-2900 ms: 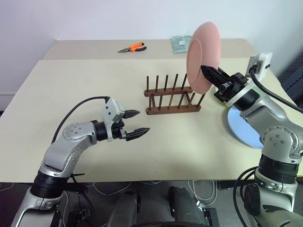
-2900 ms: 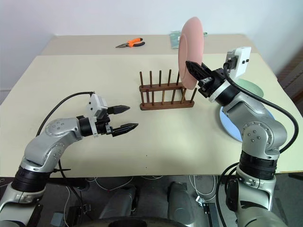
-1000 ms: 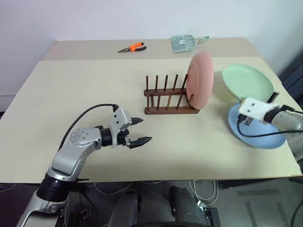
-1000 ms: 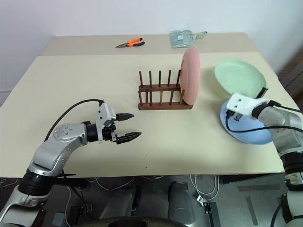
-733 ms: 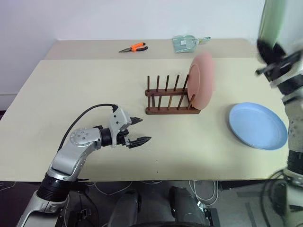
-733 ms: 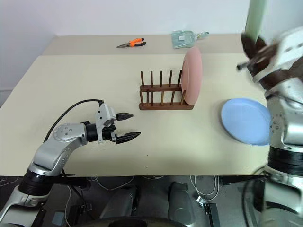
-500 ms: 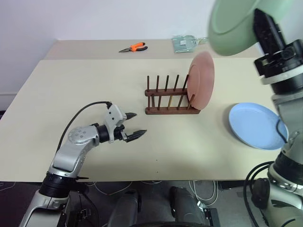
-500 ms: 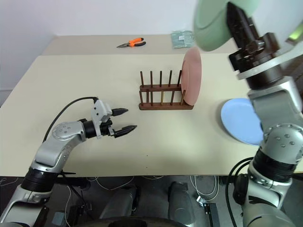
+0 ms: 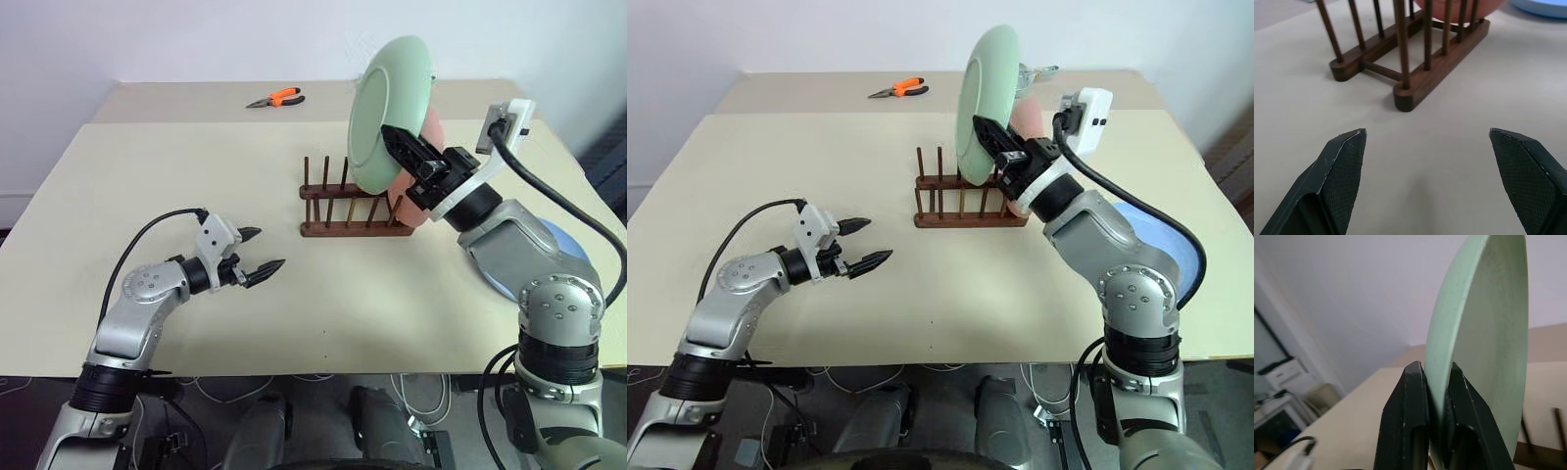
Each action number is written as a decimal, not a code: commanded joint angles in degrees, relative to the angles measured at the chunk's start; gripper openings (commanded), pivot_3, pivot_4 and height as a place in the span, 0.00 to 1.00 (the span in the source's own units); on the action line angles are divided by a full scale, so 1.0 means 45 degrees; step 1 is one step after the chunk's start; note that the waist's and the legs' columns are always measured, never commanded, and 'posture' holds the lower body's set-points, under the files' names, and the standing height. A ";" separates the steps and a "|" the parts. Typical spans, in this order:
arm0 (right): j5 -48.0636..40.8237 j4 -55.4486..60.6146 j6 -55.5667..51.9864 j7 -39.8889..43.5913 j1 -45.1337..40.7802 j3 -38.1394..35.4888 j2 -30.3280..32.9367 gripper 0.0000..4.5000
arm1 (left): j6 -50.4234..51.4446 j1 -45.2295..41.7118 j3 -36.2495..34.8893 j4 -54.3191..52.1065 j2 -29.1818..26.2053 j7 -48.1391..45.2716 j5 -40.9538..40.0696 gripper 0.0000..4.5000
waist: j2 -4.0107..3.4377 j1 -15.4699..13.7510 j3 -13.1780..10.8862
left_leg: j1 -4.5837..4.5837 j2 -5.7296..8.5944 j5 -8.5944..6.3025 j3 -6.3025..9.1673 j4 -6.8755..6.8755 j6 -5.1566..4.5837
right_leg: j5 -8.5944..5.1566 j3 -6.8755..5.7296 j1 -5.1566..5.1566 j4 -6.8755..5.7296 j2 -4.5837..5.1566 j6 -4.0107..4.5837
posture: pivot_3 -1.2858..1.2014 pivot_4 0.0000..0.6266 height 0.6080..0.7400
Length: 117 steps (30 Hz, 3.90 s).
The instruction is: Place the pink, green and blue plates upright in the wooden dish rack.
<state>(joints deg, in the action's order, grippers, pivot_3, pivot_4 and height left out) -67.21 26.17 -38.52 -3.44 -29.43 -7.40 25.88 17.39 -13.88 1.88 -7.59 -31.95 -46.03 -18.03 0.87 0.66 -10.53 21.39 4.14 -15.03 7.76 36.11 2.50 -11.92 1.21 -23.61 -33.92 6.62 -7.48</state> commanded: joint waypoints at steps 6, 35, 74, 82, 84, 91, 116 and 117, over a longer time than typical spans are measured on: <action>0.0933 -0.0614 -0.0359 0.0540 -0.0343 0.0145 -0.0381 0.00 | 0.0298 0.0071 -0.0116 -0.0756 -0.0002 0.0035 -0.0109 0.92 | 0.0000 0.0013 0.0000 | -0.0002 -0.0001 0.0000 -0.0002 0.0003 0.0000 | -0.0001 0.0000 0.0002 -0.0003 -0.0002 0.0001 | 0.52 0.24 1.00; 0.8516 0.0351 0.0350 0.5709 0.7057 -0.2178 0.5470 1.00 | 0.0183 -0.0492 0.1589 -0.0570 0.0253 -0.1360 0.0163 0.92 | 0.0009 -0.0144 0.0011 | 0.0004 -0.0007 -0.0014 -0.0032 0.0002 -0.0021 | -0.0005 -0.0011 0.0038 0.0082 0.0009 0.0000 | 0.52 0.24 1.00; -0.1029 0.0600 -0.0613 -0.0077 -0.3679 -0.0454 -0.3492 0.01 | -0.2600 -0.0327 -0.0042 0.1363 0.0877 0.0724 0.1154 0.92 | -0.0019 -0.0210 0.0002 | 0.0002 -0.0015 -0.0014 0.0043 -0.0008 -0.0023 | 0.0033 -0.0021 0.0037 0.0095 -0.0014 -0.0019 | 0.52 0.24 1.00; 0.0542 -0.1065 -0.0689 -0.1606 -0.3076 0.1010 -0.5053 0.01 | -0.1743 0.0218 -0.0684 -0.0088 0.0319 0.0794 0.0826 0.92 | -0.0017 -0.0130 0.0003 | 0.0005 -0.0002 -0.0010 0.0012 -0.0015 -0.0015 | 0.0039 -0.0017 -0.0001 0.0042 -0.0015 -0.0028 | 0.52 0.24 1.00; 0.0707 -0.1192 -0.0657 -0.1637 -0.3053 0.1051 -0.5178 0.01 | -0.1453 0.0367 -0.0810 -0.0438 0.0189 0.0792 0.0655 0.92 | -0.0017 -0.0035 0.0003 | 0.0007 -0.0001 -0.0008 0.0009 -0.0013 -0.0012 | 0.0039 -0.0014 -0.0011 0.0017 -0.0015 -0.0028 | 0.52 0.24 1.00; 0.1212 -0.2015 -0.0634 -0.1994 -0.3120 0.0878 -0.5670 0.01 | -0.1002 0.0503 -0.0872 -0.0761 0.0016 0.0806 0.0586 0.92 | -0.0018 0.0119 0.0004 | -0.0003 -0.0015 -0.0007 0.0010 -0.0023 -0.0011 | 0.0035 -0.0011 -0.0042 -0.0038 -0.0034 -0.0027 | 0.52 0.24 1.00; 0.6263 -0.1173 0.1451 0.7682 0.2522 -0.3788 0.4754 0.63 | -0.1828 0.0605 -0.1131 0.0615 0.0151 0.1592 0.1454 0.92 | 0.0016 -0.0210 0.0016 | 0.0007 -0.0007 -0.0013 -0.0003 -0.0014 -0.0020 | -0.0022 -0.0029 0.0036 0.0086 -0.0009 -0.0029 | 0.52 0.24 1.00; 0.6846 -0.1322 0.1753 0.8437 0.3915 -0.3763 0.5276 0.63 | -0.2150 0.0692 -0.1225 0.1111 -0.0002 0.1512 0.1551 0.92 | 0.0001 -0.0199 0.0013 | 0.0008 -0.0006 -0.0014 -0.0024 -0.0014 -0.0021 | -0.0020 -0.0021 0.0034 0.0093 0.0000 -0.0029 | 0.52 0.24 1.00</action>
<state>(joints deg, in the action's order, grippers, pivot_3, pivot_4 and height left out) -38.63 19.14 -33.11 29.86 -14.02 -22.78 47.79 10.47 -10.86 -2.21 -3.22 -31.27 -39.30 -11.75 0.88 -0.23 -10.47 21.41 4.11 -15.10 7.56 36.03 2.38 -11.98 1.16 -23.47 -33.49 6.65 -7.58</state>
